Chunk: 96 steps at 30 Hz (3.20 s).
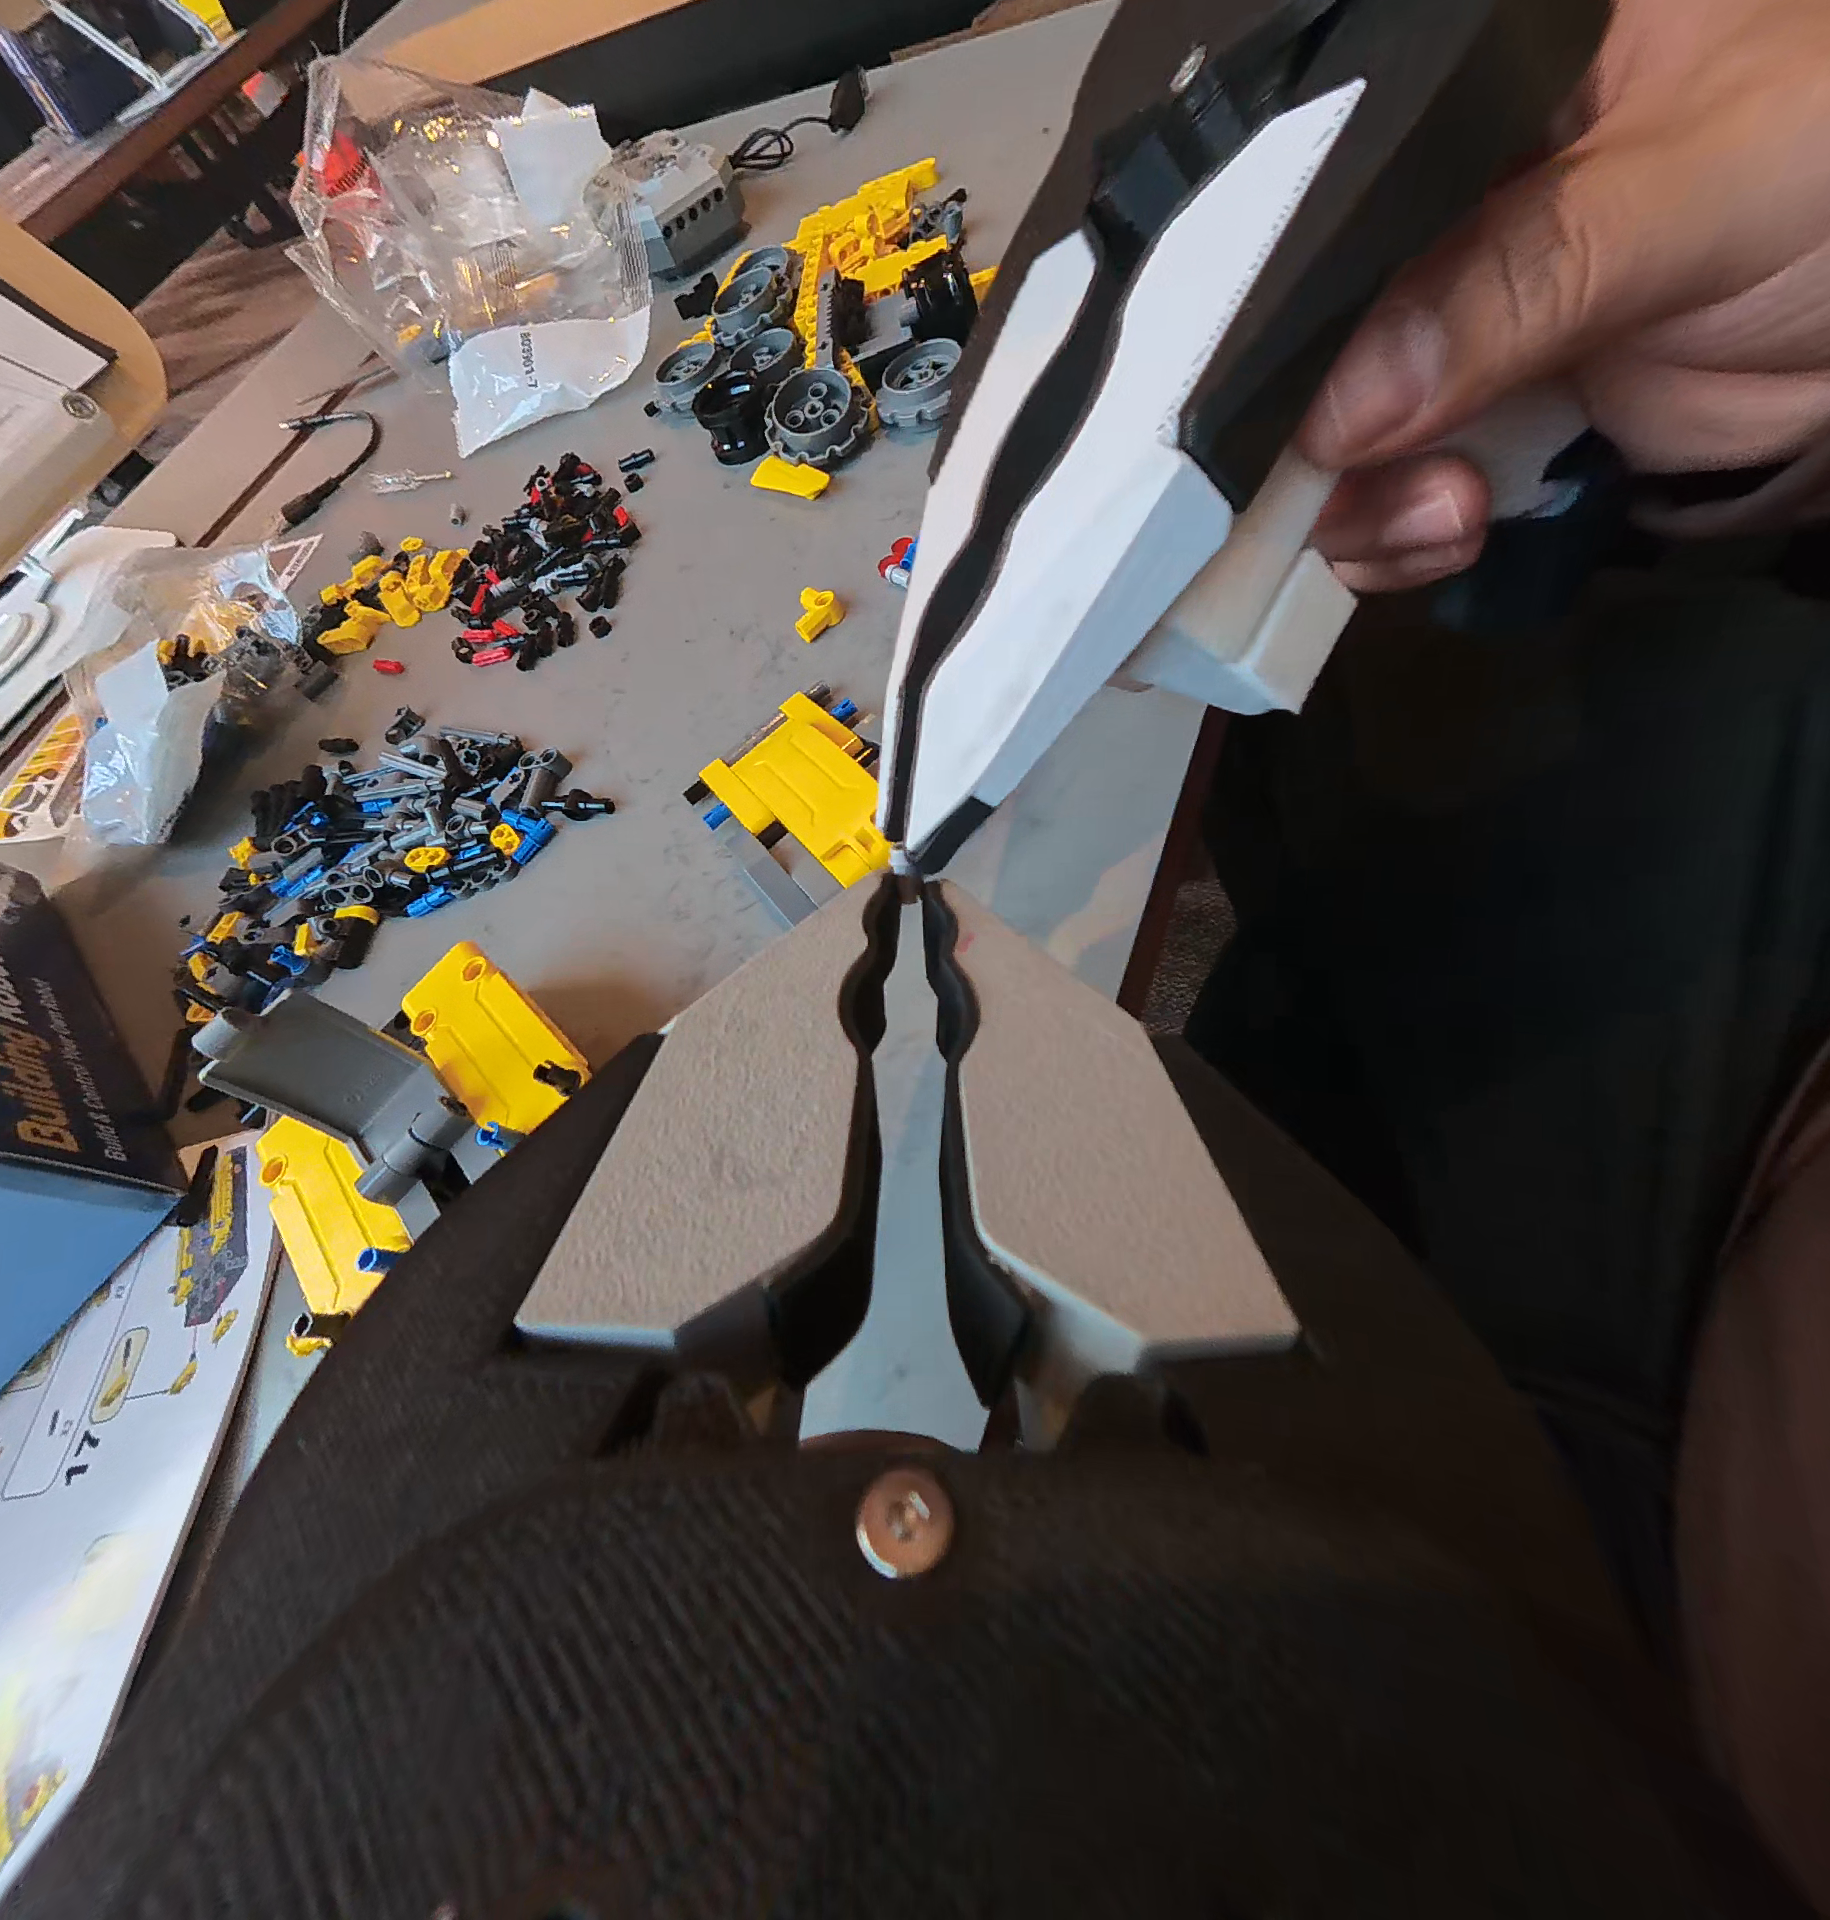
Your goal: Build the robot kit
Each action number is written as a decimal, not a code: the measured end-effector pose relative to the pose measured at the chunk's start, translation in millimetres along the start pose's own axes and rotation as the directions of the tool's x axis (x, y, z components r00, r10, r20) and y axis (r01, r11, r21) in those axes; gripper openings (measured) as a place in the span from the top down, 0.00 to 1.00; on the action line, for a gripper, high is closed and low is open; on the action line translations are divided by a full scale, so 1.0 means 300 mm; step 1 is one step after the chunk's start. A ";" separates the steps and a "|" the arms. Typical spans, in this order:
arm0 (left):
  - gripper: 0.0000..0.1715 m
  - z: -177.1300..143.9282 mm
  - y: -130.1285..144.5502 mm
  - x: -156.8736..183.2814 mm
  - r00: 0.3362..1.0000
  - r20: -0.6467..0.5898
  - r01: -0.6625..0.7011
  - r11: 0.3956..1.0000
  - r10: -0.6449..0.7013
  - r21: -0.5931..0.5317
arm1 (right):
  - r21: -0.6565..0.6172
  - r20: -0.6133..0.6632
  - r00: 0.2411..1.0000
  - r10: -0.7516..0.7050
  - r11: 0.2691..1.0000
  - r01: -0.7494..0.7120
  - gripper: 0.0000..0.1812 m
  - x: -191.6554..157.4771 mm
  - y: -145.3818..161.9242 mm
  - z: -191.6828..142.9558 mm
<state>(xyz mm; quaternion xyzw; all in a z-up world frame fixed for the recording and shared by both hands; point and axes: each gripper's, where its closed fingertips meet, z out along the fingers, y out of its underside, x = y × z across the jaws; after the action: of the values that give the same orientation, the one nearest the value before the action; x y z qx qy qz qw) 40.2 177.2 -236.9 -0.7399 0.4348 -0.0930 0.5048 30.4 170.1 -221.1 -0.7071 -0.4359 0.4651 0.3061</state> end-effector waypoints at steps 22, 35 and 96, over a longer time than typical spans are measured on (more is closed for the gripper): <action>0.99 0.008 0.015 0.025 0.998 -0.051 -0.041 0.999 0.041 -0.010 | -0.062 -0.003 0.995 -0.101 0.993 0.100 0.98 -0.005 0.027 0.005; 0.99 0.007 0.025 0.026 0.996 -0.082 -0.023 1.000 0.023 0.002 | -0.069 0.028 0.997 -0.072 0.995 0.074 0.97 -0.006 0.031 0.014; 0.95 0.004 0.015 0.036 0.991 -0.134 0.034 0.999 -0.031 0.023 | -0.094 -0.023 0.982 -0.186 0.979 0.183 0.98 0.005 0.015 -0.037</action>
<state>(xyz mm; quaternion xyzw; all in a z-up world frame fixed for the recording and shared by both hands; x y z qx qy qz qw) 44.9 169.5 -244.6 -0.7325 0.4544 -0.1560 0.4824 42.5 169.2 -221.1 -0.6841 -0.5154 0.4031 0.3223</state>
